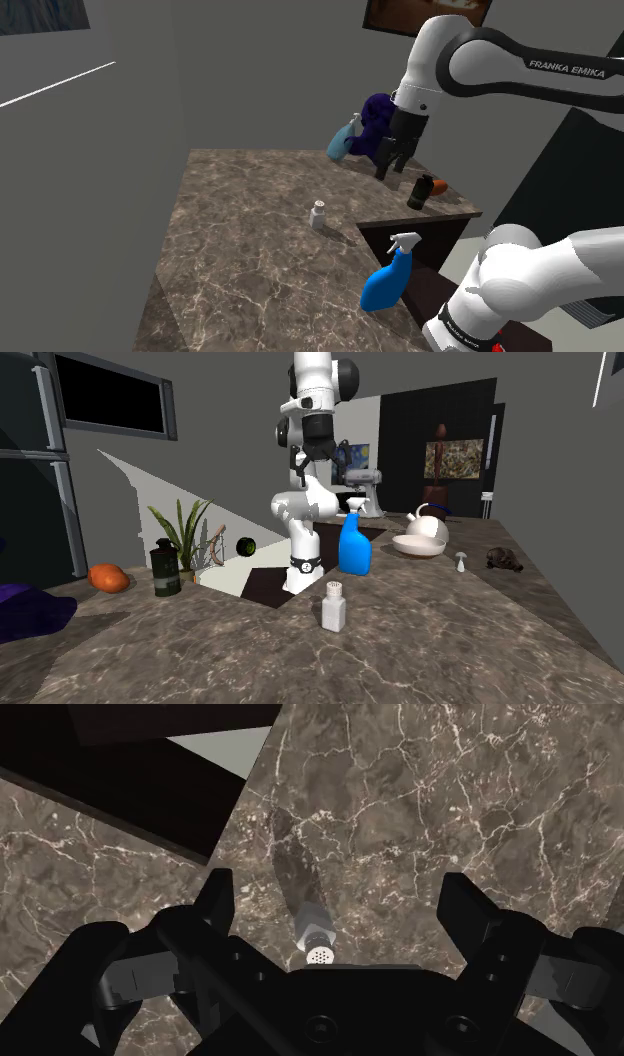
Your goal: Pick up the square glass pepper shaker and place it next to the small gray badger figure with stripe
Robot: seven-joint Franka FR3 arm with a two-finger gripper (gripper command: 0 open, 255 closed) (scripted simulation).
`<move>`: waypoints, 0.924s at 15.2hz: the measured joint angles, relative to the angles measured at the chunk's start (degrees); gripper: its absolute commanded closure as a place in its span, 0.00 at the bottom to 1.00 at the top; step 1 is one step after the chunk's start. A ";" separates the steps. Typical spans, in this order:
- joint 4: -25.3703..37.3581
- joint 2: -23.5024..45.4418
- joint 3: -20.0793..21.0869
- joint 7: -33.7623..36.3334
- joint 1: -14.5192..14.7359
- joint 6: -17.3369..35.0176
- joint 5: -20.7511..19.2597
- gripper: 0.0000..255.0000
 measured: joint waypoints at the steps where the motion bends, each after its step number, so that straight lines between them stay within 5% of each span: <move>1: 0.00 0.00 0.00 0.00 0.00 0.00 0.00 0.00; 14: 0.08 22.13 3.24 6.75 -1.37 19.56 0.80 0.00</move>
